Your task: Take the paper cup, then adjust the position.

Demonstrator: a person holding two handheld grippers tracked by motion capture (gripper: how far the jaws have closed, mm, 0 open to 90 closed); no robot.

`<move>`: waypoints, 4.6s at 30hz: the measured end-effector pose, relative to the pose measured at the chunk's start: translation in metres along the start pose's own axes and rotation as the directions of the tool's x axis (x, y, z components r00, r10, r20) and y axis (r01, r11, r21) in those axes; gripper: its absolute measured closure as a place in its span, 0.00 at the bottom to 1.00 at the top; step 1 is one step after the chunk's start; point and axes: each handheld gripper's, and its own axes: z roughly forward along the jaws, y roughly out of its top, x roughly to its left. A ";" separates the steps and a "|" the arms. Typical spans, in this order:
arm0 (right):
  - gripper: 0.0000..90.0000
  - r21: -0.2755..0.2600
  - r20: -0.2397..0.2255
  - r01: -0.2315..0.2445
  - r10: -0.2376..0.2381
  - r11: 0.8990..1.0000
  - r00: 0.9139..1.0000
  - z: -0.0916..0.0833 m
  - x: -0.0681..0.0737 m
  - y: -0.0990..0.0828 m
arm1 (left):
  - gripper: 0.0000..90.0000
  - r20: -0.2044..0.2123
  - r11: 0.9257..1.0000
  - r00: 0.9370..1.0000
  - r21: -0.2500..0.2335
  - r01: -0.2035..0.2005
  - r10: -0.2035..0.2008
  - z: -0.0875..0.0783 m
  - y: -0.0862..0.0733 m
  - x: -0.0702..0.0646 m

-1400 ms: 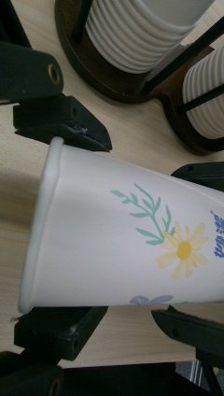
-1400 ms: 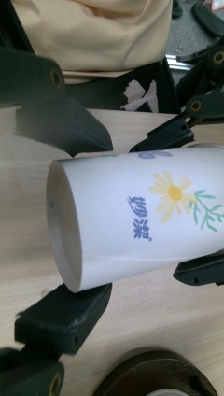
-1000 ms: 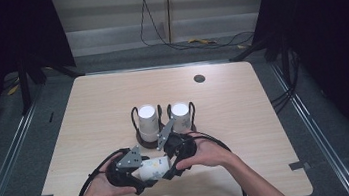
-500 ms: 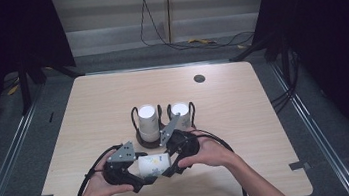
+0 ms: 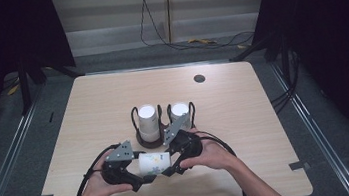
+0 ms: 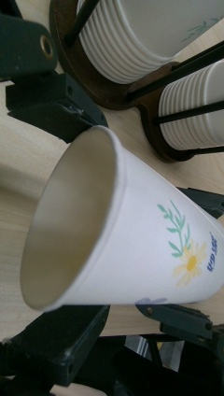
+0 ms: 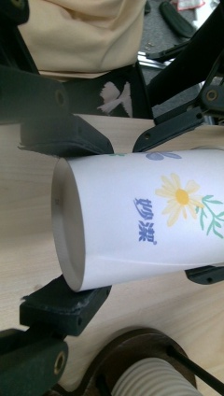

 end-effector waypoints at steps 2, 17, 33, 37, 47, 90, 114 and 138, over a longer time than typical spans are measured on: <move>0.41 -0.019 0.005 -0.001 0.001 1.000 1.000 -0.001 0.001 0.000 | 0.17 0.001 1.000 1.000 -0.012 0.002 -0.002 -0.002 0.000 0.001; 0.41 -0.086 0.031 -0.024 0.027 0.996 0.999 -0.004 0.003 -0.001 | 0.17 0.009 0.993 0.999 -0.107 0.052 -0.052 -0.011 0.000 0.006; 0.41 -0.227 0.049 -0.054 0.067 0.972 0.997 -0.002 0.001 -0.010 | 0.17 0.003 0.972 0.994 -0.211 0.105 -0.107 -0.022 -0.003 0.013; 0.42 -0.272 0.033 -0.068 0.080 0.960 0.996 0.000 0.000 -0.014 | 0.17 0.013 0.968 0.993 -0.222 0.119 -0.119 -0.022 -0.003 0.013; 0.41 -0.326 0.008 -0.090 0.098 0.941 0.995 0.006 0.001 -0.026 | 0.18 0.033 0.959 0.989 -0.241 0.148 -0.144 -0.022 -0.003 0.015; 0.42 -0.482 0.009 -0.053 0.065 0.874 0.998 0.021 0.001 -0.037 | 0.18 0.103 0.936 0.979 -0.289 0.199 -0.177 -0.017 -0.006 0.019; 0.25 -0.368 -0.014 -0.115 0.119 0.923 0.993 0.022 -0.006 -0.032 | 0.28 0.112 0.944 0.982 -0.278 0.175 -0.149 -0.013 -0.007 0.019; 0.20 -0.327 0.107 -0.174 0.219 0.929 0.970 -0.005 -0.008 -0.061 | 0.28 -0.037 0.944 0.981 -0.283 0.172 -0.190 -0.042 -0.015 0.038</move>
